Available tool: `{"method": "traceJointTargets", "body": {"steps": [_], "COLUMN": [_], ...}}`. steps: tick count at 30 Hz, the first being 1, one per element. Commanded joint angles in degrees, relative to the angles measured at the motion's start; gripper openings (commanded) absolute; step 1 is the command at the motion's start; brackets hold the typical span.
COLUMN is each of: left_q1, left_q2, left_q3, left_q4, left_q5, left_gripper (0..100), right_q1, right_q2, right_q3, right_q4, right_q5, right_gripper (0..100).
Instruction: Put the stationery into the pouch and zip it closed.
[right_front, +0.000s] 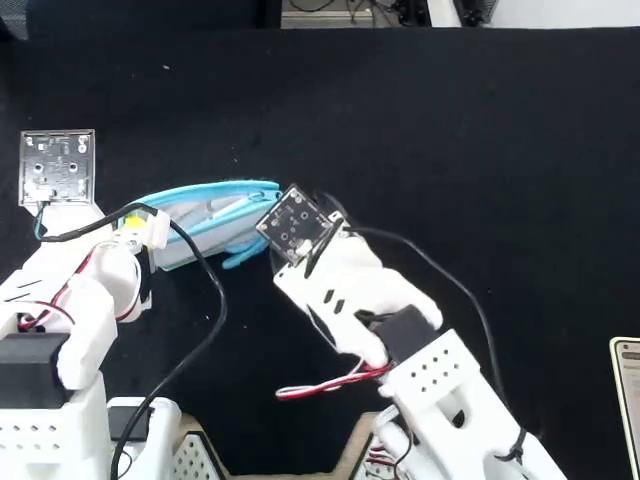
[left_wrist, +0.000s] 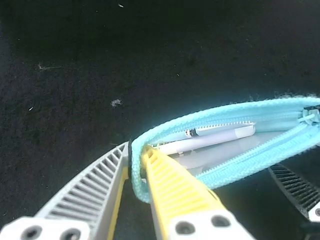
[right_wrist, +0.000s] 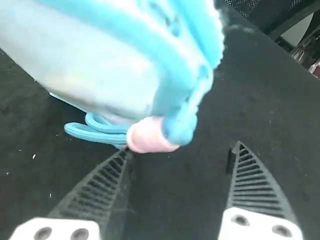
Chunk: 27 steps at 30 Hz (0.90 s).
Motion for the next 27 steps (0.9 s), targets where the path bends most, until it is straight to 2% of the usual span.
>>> {"method": "traceJointTargets", "body": {"steps": [1,4,8,10,21,27], "left_q1": [-0.04,-0.04,-0.04,-0.04,-0.04,0.04], "left_q2": [0.35,0.35,0.35,0.35,0.35,0.35], "left_q3": [2.68,2.86,2.95,2.95,3.03,3.12], "left_q4": [0.35,0.18,0.0,0.0,0.0,0.09], "left_q5": [-0.7,-0.7,-0.7,-0.7,-0.7,-0.79], "left_gripper": [3,3,3,3,3,3], "right_q1": [-0.35,0.18,0.18,0.18,0.62,0.79], "right_q2": [-3.91,-8.66,-13.14,-13.58,-12.53,-12.44], "right_q3": [-0.57,-0.31,-0.13,0.13,5.05,9.89], "right_q4": [3.08,5.71,5.89,5.8,1.76,-6.51], "right_q5": [0.44,-0.09,-7.65,-9.14,-9.49,-10.64], "right_gripper": [27.6,27.6,27.6,27.6,27.6,27.6]}}
